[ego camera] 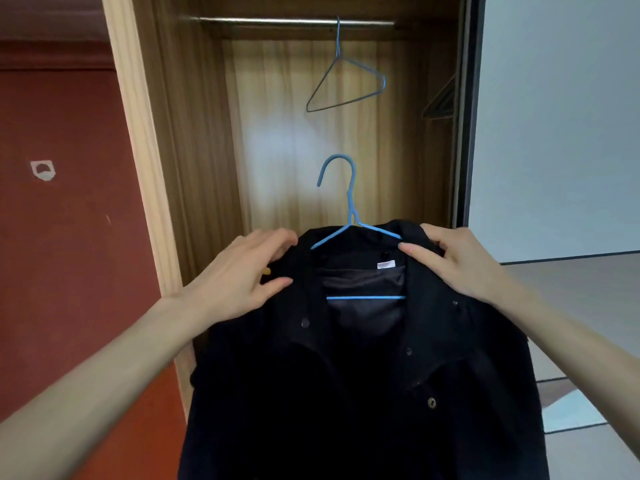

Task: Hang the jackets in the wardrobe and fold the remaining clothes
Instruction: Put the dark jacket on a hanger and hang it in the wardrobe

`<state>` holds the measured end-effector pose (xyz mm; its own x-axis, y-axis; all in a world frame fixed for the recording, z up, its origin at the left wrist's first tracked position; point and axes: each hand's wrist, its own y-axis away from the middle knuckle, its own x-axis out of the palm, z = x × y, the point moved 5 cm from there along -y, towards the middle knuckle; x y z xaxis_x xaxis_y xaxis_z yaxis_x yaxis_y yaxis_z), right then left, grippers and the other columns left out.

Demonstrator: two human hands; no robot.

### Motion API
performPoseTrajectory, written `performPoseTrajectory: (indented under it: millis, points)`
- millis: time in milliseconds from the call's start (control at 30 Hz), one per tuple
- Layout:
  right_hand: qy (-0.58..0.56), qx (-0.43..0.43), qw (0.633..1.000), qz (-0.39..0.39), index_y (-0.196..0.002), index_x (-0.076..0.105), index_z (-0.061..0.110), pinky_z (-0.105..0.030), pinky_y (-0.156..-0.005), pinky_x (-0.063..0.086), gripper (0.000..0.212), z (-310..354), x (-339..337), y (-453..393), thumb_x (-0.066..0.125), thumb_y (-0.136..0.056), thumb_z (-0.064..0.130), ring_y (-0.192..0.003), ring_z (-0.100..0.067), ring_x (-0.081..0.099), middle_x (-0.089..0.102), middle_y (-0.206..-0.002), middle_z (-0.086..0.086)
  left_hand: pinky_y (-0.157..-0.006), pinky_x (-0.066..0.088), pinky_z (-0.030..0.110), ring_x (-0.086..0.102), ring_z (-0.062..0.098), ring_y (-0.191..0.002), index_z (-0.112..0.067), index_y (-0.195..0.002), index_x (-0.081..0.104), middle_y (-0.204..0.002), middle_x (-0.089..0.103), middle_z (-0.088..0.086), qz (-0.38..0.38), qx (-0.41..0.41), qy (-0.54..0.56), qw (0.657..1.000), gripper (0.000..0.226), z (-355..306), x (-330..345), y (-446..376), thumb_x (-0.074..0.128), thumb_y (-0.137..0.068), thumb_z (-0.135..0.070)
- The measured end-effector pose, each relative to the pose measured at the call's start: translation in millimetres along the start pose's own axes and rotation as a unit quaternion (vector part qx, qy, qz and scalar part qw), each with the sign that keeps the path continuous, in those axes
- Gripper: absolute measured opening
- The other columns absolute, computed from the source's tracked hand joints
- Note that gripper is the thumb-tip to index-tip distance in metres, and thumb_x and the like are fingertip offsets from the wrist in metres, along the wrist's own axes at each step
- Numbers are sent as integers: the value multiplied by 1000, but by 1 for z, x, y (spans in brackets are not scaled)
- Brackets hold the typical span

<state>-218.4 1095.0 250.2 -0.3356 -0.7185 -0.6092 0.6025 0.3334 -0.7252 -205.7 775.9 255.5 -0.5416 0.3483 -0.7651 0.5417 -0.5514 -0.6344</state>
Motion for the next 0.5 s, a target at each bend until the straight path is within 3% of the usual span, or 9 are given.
performPoseTrajectory:
  millis: [67,133,200,267,333,367,433,467,500]
  points:
    - [9,1,1000,5,-90,66,23,-36,-71,47,22,-1,6,-1,59,-102,40,-73,-17,59,62,-77,2,-87,45,32,49,4,-98,-30,-126,45,-109,49,-21,-9,-31,42,999,44,-6,1,-2,67,-93,-51]
    - [26,-2,1000,9,-87,62,12,-42,-69,47,36,1,9,-3,58,-102,45,-70,-23,56,58,-73,-2,-89,43,26,52,1,-107,-28,-135,44,-125,51,-20,-11,-71,98,993,51,-15,0,-14,59,-96,-57]
    - [31,-6,999,12,-85,60,11,-44,-68,46,40,9,10,-5,57,-101,47,-67,-25,54,55,-70,-4,-93,45,28,55,2,-113,-27,-137,47,-128,56,-19,18,-70,104,992,49,-23,6,-34,50,-99,-59]
    - [31,-11,999,4,-82,58,12,-41,-64,43,39,17,6,-7,60,-99,47,-64,-23,50,51,-67,-3,-76,46,36,62,14,-86,-26,-98,56,-92,65,-11,26,-61,98,993,30,-28,13,-49,45,-104,-52]
    - [13,-2,1000,-17,-96,60,18,-38,-64,44,29,24,-5,-8,65,-96,47,-62,-21,51,53,-64,-2,-61,32,37,40,16,-59,-23,-72,38,-60,43,-7,-8,-67,117,991,41,-29,14,-56,43,-108,-43]
    - [14,8,1000,-17,-115,59,26,-39,-67,48,29,26,-11,-7,65,-96,48,-64,-21,55,59,-68,0,-59,29,37,35,18,-58,-22,-70,35,-57,38,-6,-26,-67,127,989,43,-32,14,-57,43,-109,-40]
    - [90,-12,996,6,-147,38,42,-32,-79,53,52,34,-17,-3,55,-99,53,-79,-20,63,69,-96,15,-61,33,39,37,18,-60,-17,-72,39,-59,40,-5,-43,-60,124,990,43,-41,12,-59,42,-109,-39]
    - [151,-38,988,16,-152,31,43,-26,-85,52,55,39,-16,-2,47,-102,57,-91,-13,65,65,-115,29,-64,38,40,40,17,-62,-15,-75,44,-63,44,-4,-45,-54,114,991,43,-46,12,-61,41,-110,-40]
    - [194,-61,979,25,-152,35,39,-25,-89,51,51,42,-12,-1,40,-105,58,-101,-10,65,60,-126,32,-67,42,41,43,15,-66,-15,-79,48,-69,48,-5,-43,-52,100,993,41,-51,12,-64,39,-110,-41]
